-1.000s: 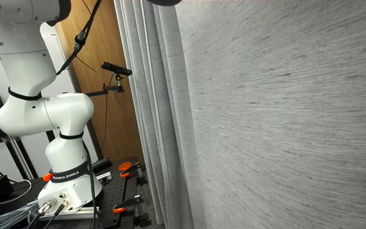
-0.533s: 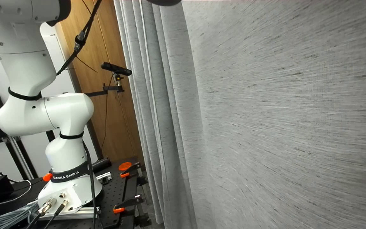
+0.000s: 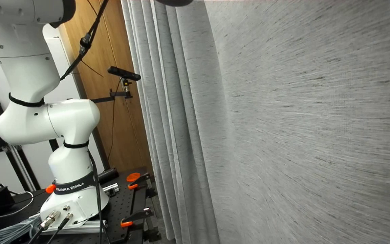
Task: Open the curtains
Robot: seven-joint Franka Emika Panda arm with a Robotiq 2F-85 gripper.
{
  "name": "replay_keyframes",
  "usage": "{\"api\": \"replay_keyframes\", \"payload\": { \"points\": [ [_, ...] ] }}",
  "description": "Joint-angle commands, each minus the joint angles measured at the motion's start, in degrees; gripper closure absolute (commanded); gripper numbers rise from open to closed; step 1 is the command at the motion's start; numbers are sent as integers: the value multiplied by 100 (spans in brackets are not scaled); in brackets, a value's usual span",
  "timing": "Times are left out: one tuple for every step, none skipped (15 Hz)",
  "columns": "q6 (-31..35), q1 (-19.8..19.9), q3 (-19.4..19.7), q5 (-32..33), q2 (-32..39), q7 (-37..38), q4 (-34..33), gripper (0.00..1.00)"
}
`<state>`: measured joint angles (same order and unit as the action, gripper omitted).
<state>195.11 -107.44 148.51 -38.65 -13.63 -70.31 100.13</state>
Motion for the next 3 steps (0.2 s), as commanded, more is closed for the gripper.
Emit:
{"api": "replay_keyframes", "payload": {
  "points": [
    [0,0,0,0,0,0,0,99],
    [0,0,0,0,0,0,0,99],
    [0,0,0,0,-1,0,0,99]
  ]
}}
